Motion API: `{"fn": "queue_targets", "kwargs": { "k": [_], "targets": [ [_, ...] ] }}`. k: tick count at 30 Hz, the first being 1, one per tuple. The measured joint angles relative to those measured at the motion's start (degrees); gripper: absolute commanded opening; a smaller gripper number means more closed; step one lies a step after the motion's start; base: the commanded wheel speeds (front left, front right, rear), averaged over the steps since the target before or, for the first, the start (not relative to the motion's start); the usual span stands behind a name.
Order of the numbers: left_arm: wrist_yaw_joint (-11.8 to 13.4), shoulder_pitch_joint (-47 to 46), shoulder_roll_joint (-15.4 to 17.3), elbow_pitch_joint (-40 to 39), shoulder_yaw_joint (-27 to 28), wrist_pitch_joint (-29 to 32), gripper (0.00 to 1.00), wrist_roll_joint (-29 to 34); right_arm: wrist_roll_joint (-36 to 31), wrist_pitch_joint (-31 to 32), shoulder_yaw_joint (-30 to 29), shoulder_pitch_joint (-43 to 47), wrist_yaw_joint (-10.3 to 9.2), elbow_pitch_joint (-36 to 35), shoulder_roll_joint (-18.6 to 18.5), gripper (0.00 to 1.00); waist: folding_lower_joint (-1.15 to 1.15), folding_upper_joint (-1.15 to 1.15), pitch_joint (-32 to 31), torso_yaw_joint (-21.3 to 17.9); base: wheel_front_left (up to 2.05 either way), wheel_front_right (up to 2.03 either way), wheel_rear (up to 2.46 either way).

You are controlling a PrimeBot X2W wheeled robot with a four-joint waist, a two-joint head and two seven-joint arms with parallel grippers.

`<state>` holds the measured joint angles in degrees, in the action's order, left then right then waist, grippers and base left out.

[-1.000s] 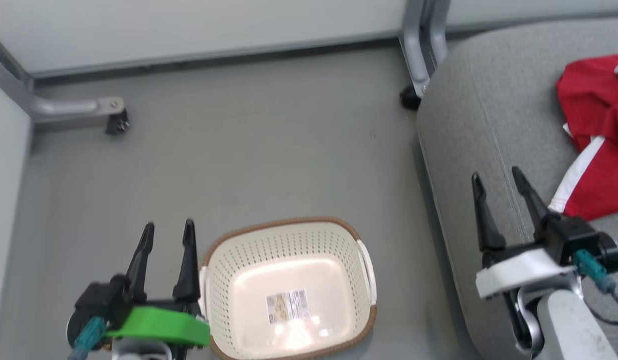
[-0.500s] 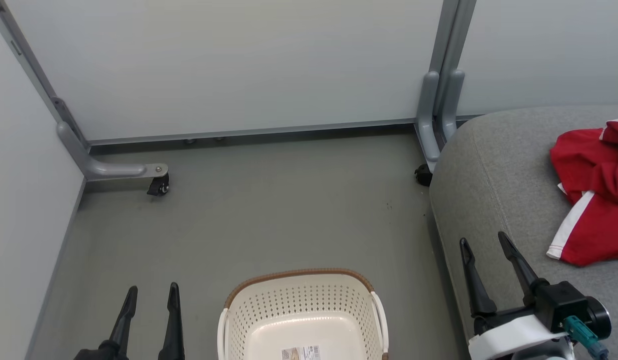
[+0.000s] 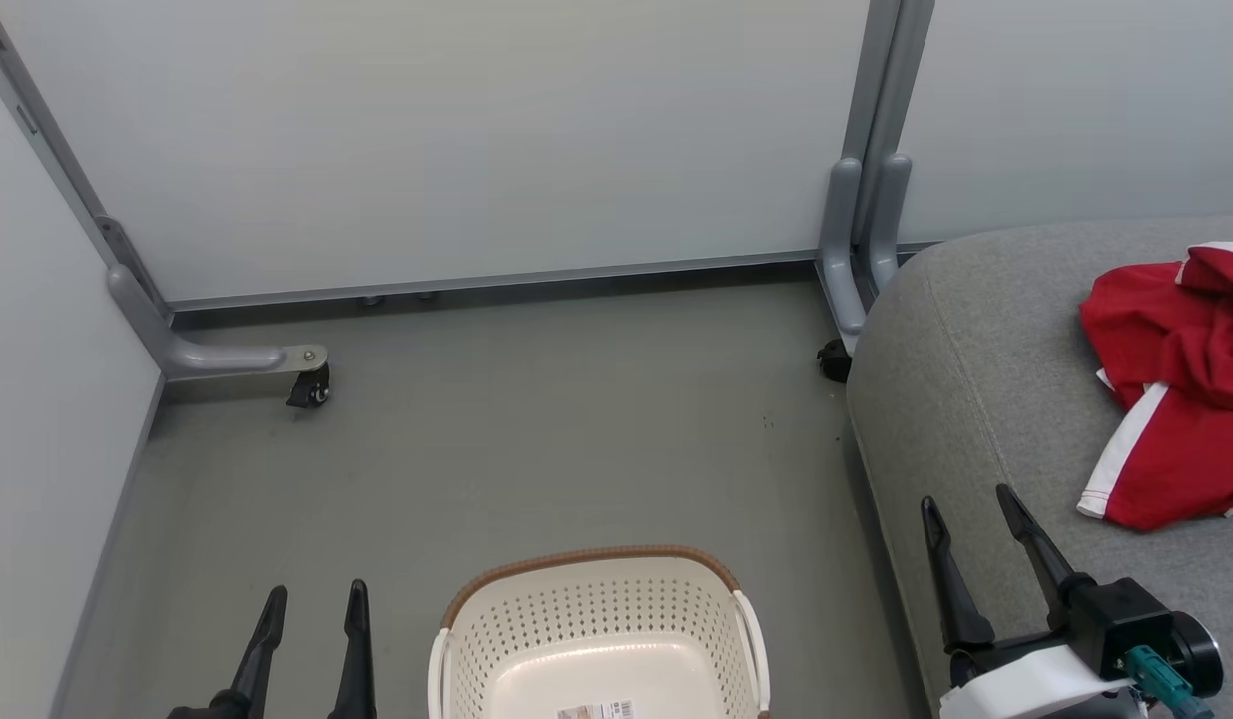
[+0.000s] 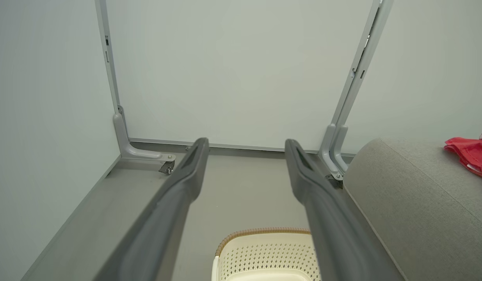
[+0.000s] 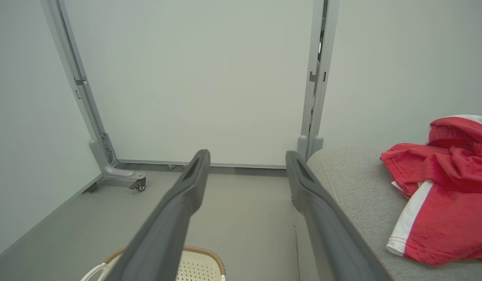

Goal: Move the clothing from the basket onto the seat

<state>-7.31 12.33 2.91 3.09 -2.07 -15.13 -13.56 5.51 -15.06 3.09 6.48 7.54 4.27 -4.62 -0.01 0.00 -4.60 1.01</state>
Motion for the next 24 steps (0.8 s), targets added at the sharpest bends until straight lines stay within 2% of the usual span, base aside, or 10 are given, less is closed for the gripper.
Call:
{"fn": "queue_targets", "kwargs": {
  "k": [9,10,15,24],
  "targets": [
    [0.0,-0.1,0.0,0.1,-0.2,0.0,1.00,0.2,0.1,0.0,0.0,0.1,0.00,0.1,-0.3,1.00,0.00,0.00,0.0,0.1,0.00,0.00,0.00],
    [0.0,0.0,0.0,0.2,-0.1,0.0,0.00,0.6,0.1,0.0,0.0,0.1,0.00,0.3,-0.3,0.00,0.00,0.00,0.0,0.1,0.00,0.00,0.00],
    [0.0,0.2,-0.2,2.8,-0.2,0.0,0.00,0.1,0.5,0.2,0.1,1.0,0.01,2.7,0.3,0.00,0.00,0.00,0.0,0.1,0.00,0.00,0.00],
    [0.1,-0.3,-0.1,3.6,0.0,2.2,0.00,-9.8,11.3,2.4,-0.4,0.6,0.01,3.6,0.3,0.00,0.00,0.00,0.3,0.1,0.00,0.00,0.00]
  ]
}}
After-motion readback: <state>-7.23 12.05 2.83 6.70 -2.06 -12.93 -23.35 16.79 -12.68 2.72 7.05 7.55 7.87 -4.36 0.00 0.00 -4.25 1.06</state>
